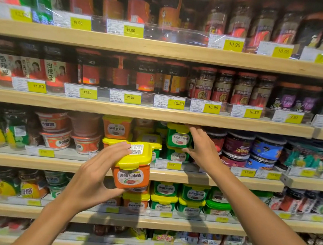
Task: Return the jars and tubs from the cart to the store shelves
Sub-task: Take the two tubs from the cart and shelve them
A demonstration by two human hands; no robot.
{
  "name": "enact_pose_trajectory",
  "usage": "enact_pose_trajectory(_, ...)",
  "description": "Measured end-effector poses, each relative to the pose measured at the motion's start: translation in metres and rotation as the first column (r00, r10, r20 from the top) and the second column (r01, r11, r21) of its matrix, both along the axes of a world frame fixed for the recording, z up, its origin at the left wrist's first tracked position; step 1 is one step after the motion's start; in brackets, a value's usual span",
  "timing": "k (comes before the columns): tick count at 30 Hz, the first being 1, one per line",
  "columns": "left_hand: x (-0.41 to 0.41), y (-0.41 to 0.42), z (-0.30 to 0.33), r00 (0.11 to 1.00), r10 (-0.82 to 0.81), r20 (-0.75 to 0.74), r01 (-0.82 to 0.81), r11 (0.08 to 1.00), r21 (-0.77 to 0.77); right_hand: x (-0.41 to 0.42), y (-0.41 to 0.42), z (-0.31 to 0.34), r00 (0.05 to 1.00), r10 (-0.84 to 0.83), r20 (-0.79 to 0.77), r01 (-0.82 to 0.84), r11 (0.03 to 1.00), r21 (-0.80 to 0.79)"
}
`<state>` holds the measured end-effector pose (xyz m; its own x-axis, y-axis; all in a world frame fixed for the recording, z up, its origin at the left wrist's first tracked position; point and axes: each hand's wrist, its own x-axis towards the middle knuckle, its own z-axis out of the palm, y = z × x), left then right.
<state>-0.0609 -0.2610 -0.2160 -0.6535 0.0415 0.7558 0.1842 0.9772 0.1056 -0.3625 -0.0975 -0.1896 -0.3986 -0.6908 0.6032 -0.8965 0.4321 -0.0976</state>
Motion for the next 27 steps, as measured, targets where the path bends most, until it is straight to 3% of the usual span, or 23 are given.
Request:
enact_pose_trajectory(5, 0.001, 0.009, 0.001, 1.000, 0.013, 0.028, -0.013, 1.000, -0.007, 0.000, -0.001, 0.001, 0.995, -0.099, -0.003, 0.099, 0.994, 0.051)
enact_pose_trajectory(10, -0.003, 0.014, 0.001, 0.999, 0.018, 0.045, -0.018, 1.000, -0.002, 0.000, 0.003, 0.000, 0.997, -0.019, -0.078, 0.020, 1.000, 0.020)
enact_pose_trajectory(14, -0.006, 0.018, 0.001, 0.998, 0.011, 0.056, -0.011, 1.000, -0.012, 0.000, 0.004, 0.001, 0.999, 0.014, -0.050, -0.015, 1.000, -0.010)
enact_pose_trajectory(27, -0.010, 0.028, -0.002, 0.997, 0.024, 0.080, -0.024, 1.000, 0.006, 0.002, -0.010, 0.000, 0.995, -0.095, 0.019, 0.094, 0.995, 0.039)
